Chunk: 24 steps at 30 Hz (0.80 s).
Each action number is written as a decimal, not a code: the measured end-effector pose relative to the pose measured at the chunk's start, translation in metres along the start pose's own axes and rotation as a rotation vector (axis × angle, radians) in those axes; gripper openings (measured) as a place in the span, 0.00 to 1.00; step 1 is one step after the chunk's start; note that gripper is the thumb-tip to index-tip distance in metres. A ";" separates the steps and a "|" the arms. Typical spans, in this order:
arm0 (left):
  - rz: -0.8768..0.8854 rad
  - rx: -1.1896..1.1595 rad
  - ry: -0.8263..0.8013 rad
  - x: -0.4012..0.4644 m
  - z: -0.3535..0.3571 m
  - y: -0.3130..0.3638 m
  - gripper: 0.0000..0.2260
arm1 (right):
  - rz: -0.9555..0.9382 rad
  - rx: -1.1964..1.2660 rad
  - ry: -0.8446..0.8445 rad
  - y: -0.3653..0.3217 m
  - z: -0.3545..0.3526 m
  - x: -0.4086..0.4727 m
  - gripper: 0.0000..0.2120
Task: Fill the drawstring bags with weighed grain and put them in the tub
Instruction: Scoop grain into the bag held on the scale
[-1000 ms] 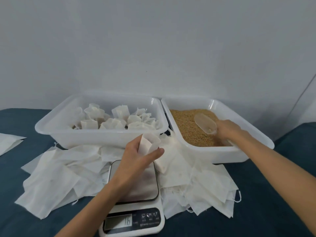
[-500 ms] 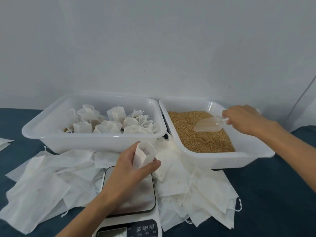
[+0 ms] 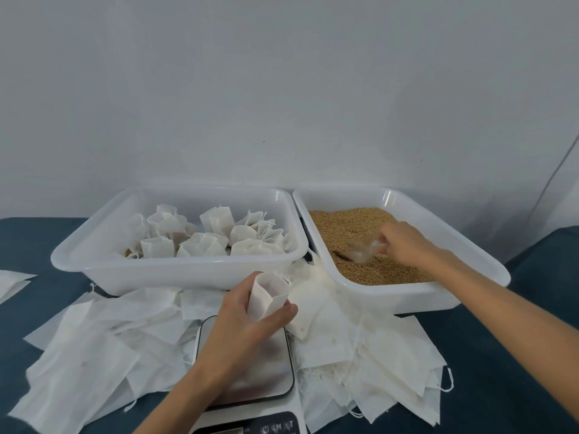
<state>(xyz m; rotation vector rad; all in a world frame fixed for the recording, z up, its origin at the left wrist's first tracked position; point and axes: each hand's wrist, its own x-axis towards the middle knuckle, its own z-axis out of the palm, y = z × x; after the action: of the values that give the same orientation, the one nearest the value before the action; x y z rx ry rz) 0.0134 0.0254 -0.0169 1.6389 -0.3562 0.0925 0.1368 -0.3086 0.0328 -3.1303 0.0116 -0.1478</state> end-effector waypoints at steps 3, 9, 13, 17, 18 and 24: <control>-0.009 0.005 0.007 0.000 0.000 0.000 0.13 | 0.079 0.161 0.038 0.013 0.005 -0.003 0.10; -0.027 -0.010 0.014 -0.002 0.004 0.000 0.14 | 0.136 0.333 0.126 0.034 0.006 -0.012 0.06; -0.036 -0.047 0.014 -0.003 0.006 0.001 0.15 | 0.087 0.432 0.178 0.039 0.006 -0.017 0.09; -0.048 -0.036 0.015 -0.005 0.008 0.001 0.15 | -0.055 0.564 0.194 0.029 -0.008 -0.033 0.10; -0.048 -0.032 0.013 -0.005 0.009 0.001 0.15 | -0.102 0.600 0.185 0.024 -0.013 -0.040 0.10; -0.061 -0.062 0.017 -0.013 0.007 0.001 0.10 | -0.386 0.620 0.096 -0.014 -0.044 -0.089 0.11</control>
<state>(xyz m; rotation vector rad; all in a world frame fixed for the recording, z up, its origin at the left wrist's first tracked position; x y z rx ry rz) -0.0004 0.0204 -0.0205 1.5856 -0.2930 0.0484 0.0444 -0.2941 0.0687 -2.4696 -0.5290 -0.2466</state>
